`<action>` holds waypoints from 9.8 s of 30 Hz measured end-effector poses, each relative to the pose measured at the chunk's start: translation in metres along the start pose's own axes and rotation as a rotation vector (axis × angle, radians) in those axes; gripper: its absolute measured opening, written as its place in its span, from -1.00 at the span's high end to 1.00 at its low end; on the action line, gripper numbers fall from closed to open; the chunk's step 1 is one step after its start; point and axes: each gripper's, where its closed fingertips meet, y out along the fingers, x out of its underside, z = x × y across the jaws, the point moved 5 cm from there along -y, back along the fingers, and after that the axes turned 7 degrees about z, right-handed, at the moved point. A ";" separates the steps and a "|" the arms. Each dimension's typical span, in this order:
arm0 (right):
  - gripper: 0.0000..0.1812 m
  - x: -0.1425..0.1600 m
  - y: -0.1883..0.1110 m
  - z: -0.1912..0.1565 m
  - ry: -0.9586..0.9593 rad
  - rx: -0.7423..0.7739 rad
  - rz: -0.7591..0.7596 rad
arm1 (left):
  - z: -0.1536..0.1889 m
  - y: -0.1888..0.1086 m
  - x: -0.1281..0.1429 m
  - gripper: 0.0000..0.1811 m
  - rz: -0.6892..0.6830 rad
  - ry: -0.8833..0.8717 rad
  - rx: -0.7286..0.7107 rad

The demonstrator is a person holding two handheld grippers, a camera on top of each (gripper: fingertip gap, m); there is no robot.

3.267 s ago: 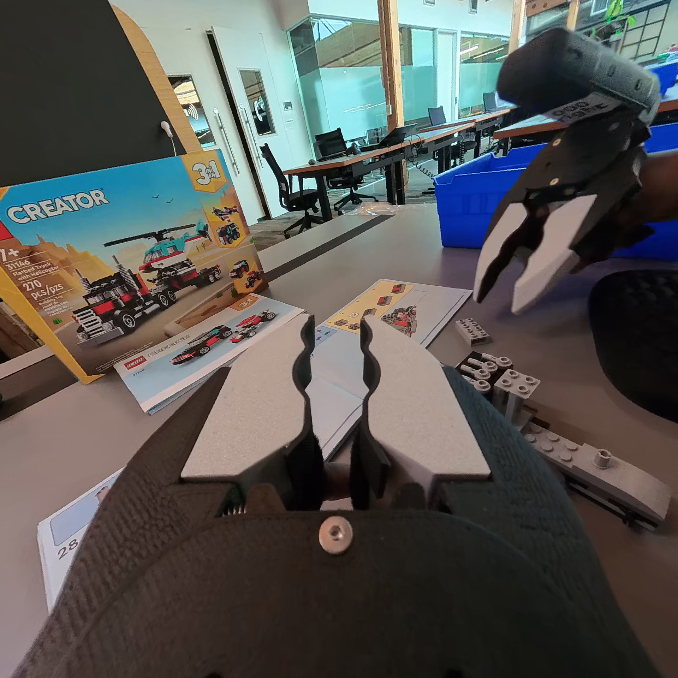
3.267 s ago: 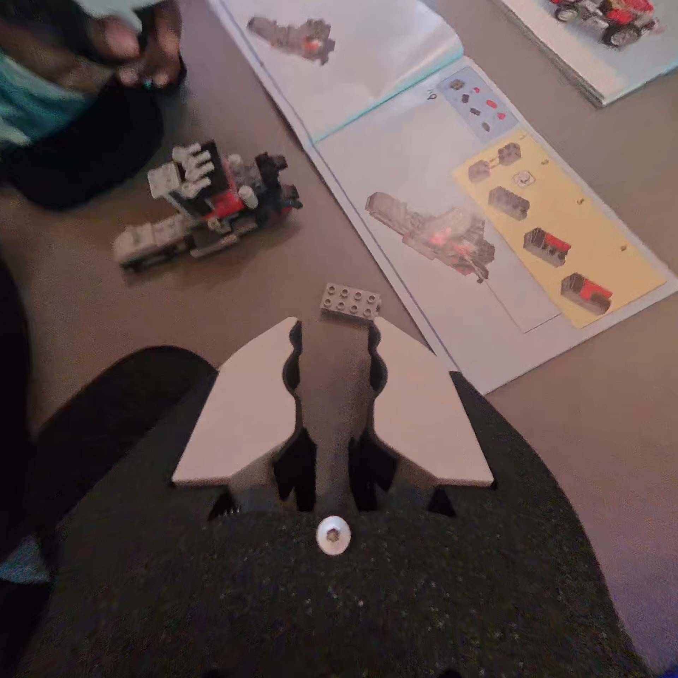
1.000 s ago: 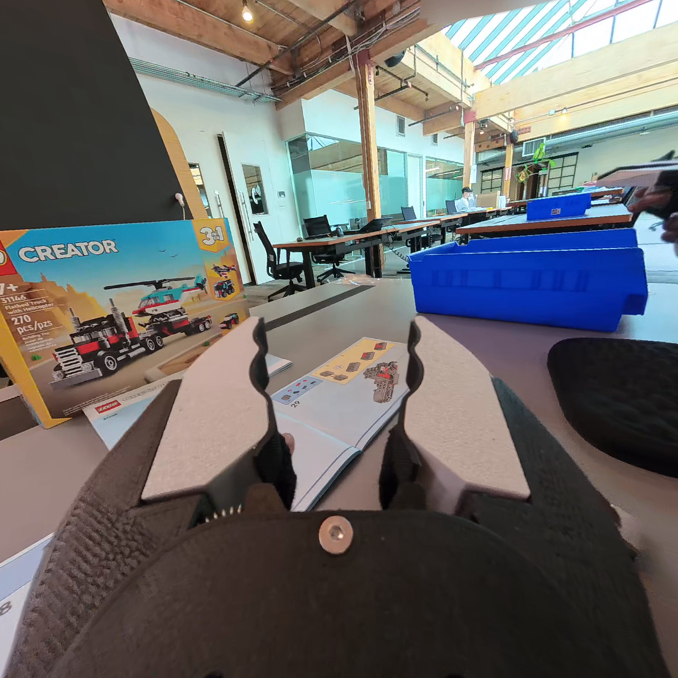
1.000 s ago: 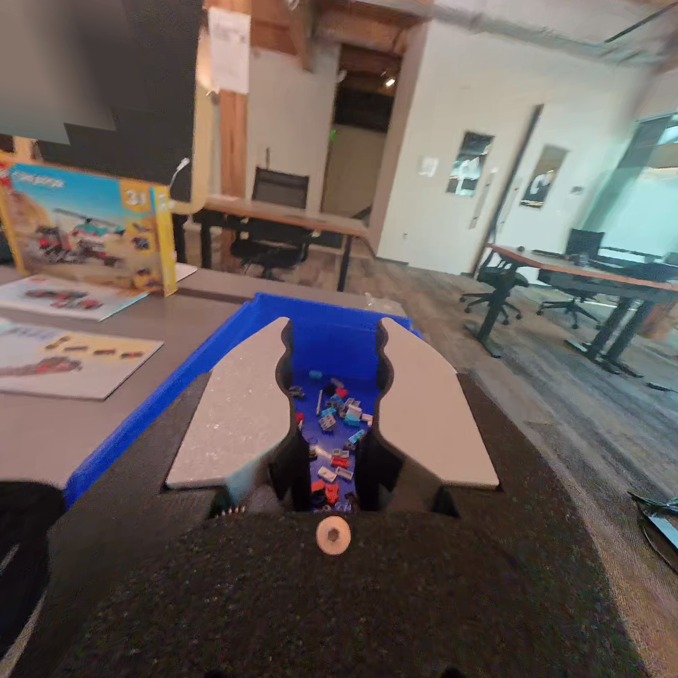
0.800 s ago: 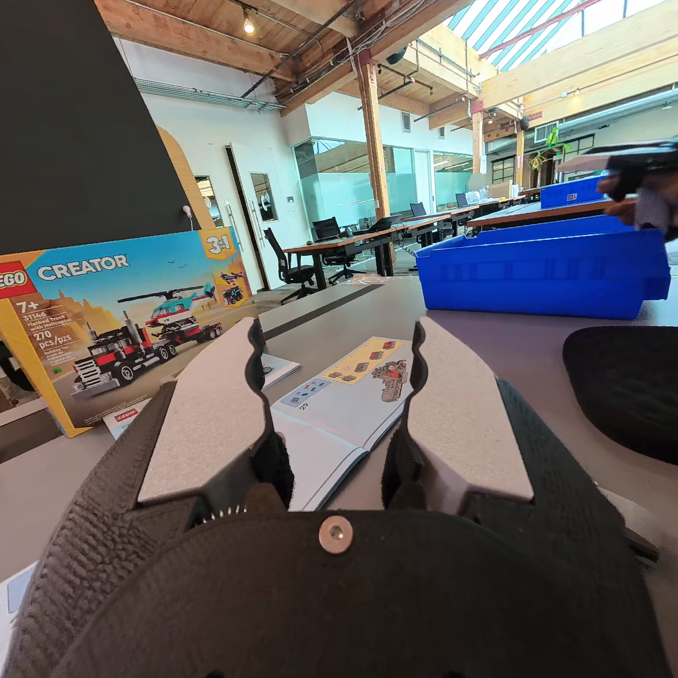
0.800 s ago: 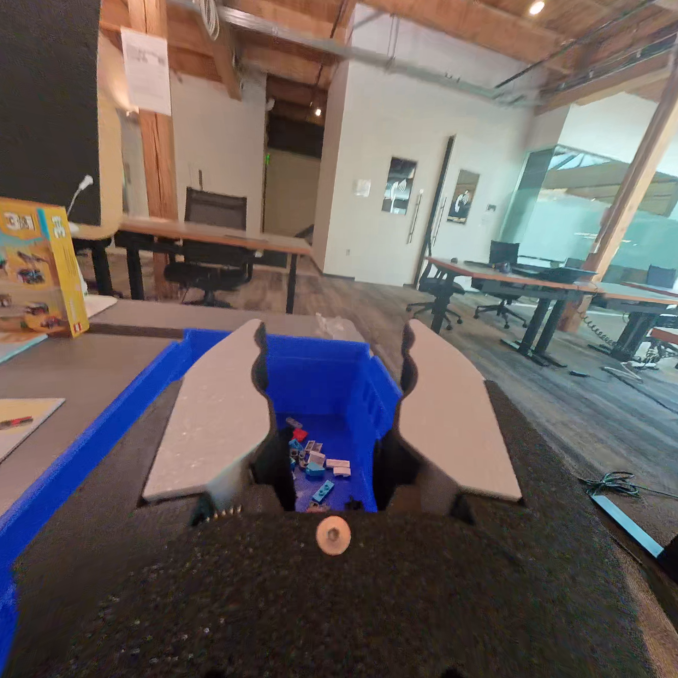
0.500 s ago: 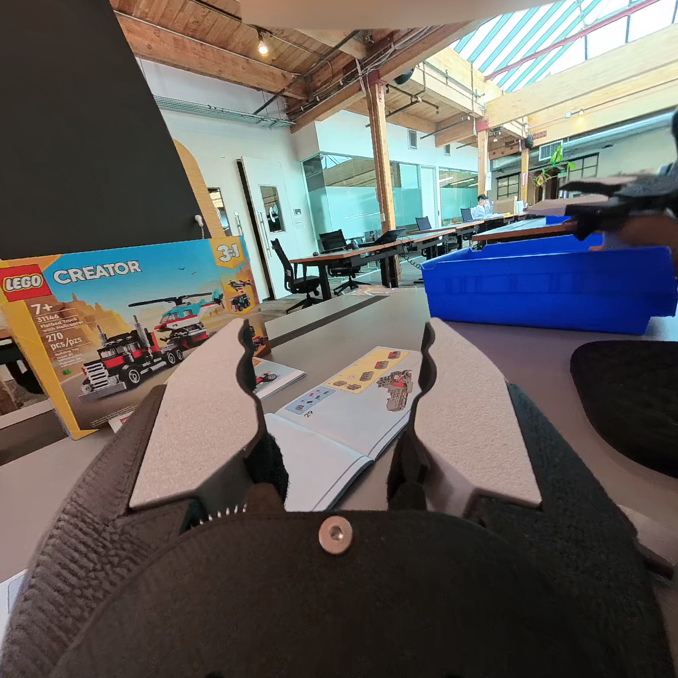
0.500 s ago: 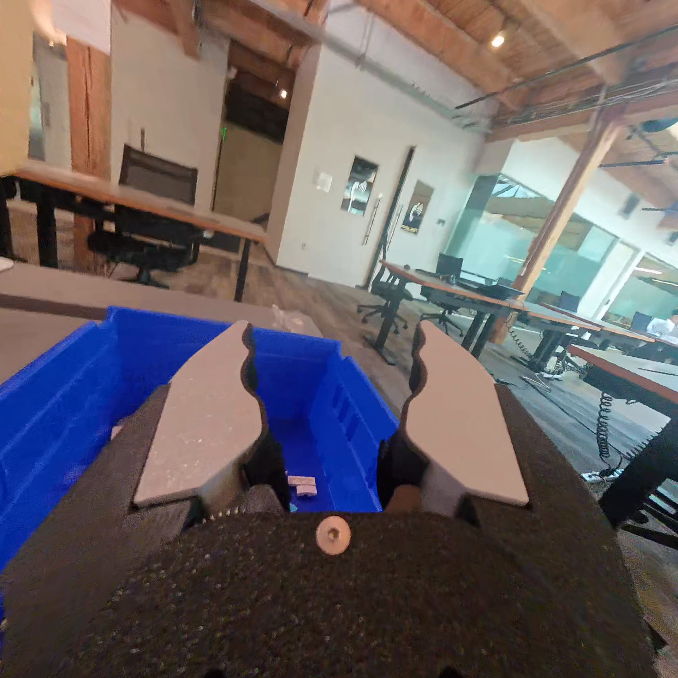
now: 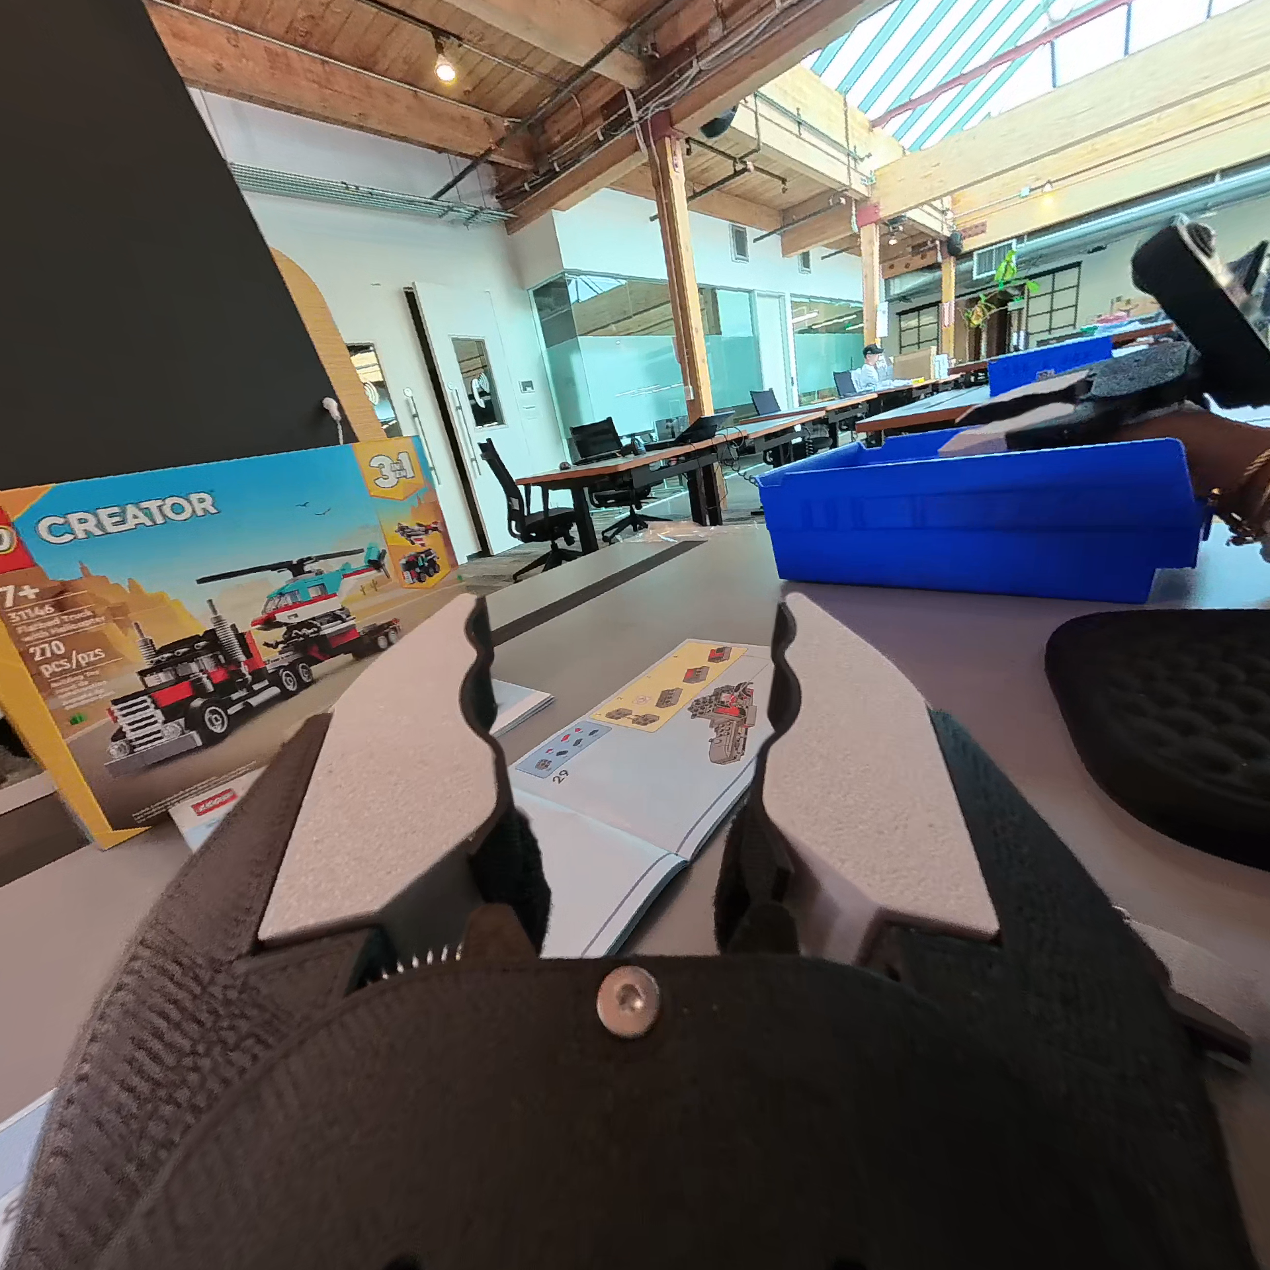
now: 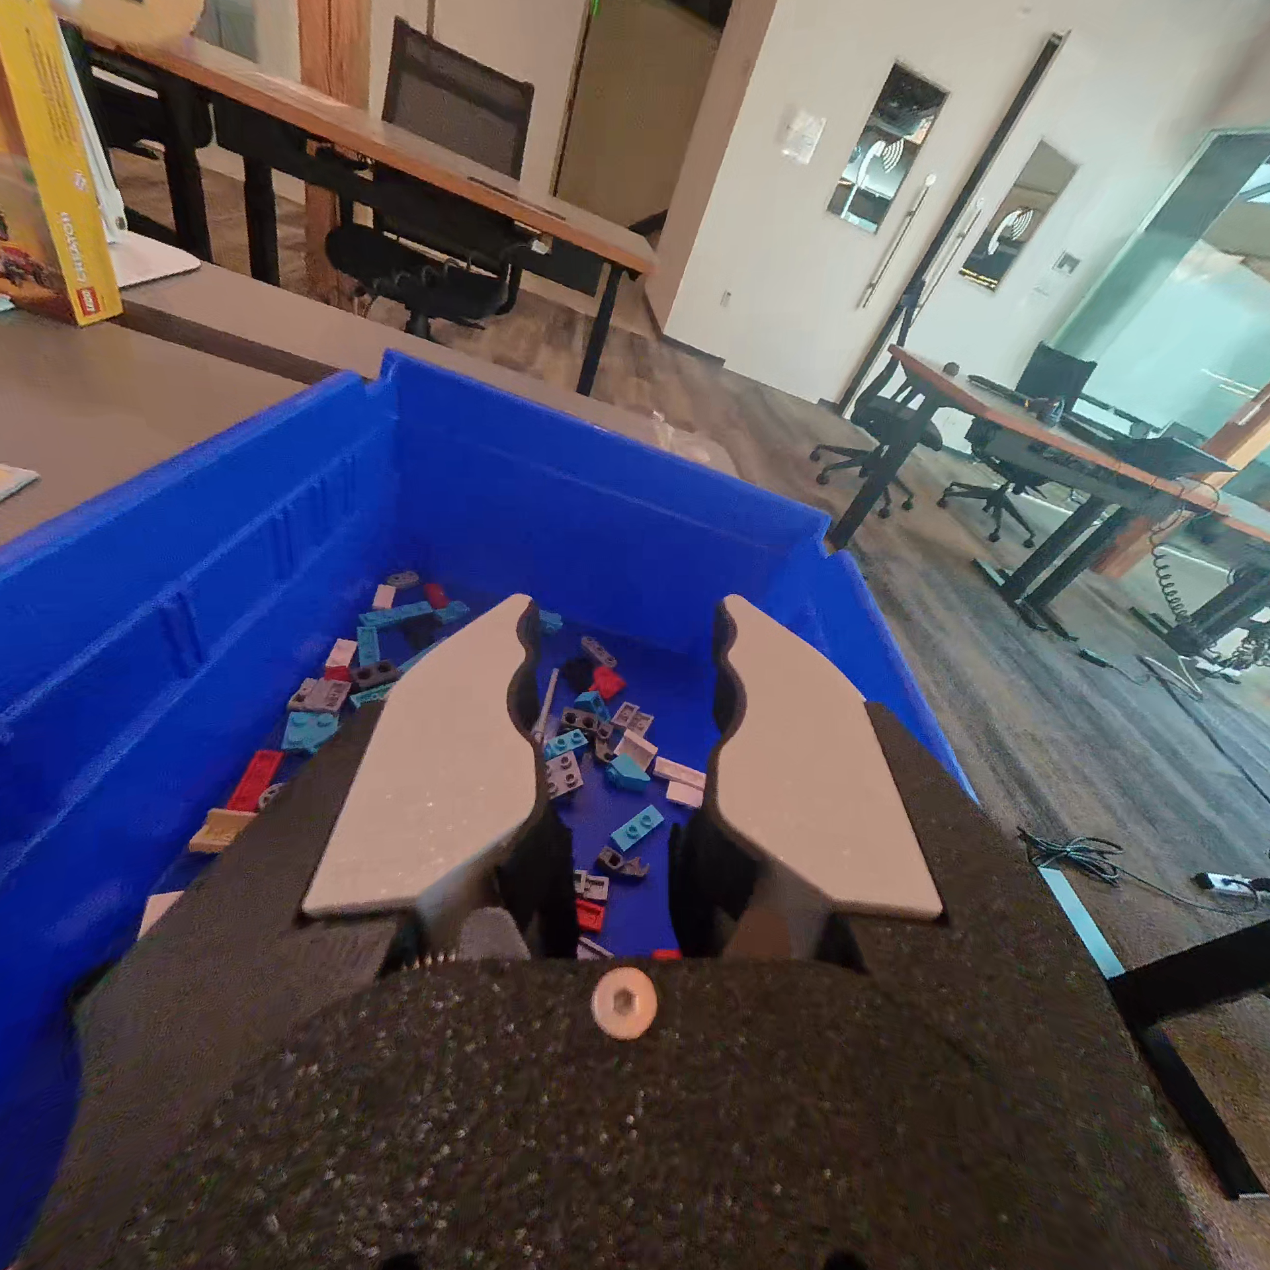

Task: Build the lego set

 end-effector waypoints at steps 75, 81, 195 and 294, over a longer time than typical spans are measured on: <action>0.80 -0.061 0.016 -0.247 -0.174 -0.244 0.153 | -0.022 -0.020 -0.007 0.41 -0.220 -0.440 0.017; 0.80 -0.059 0.018 -0.251 -0.189 -0.271 0.124 | -0.021 -0.021 -0.008 0.41 -0.213 -0.442 0.027; 0.82 -0.049 -0.031 -0.289 -0.292 -1.307 -0.528 | 0.008 -0.030 -0.021 0.48 -0.083 -0.078 0.105; 0.82 -0.048 -0.054 -0.298 0.035 -0.808 -0.689 | 0.013 -0.030 -0.022 0.48 -0.074 -0.047 0.134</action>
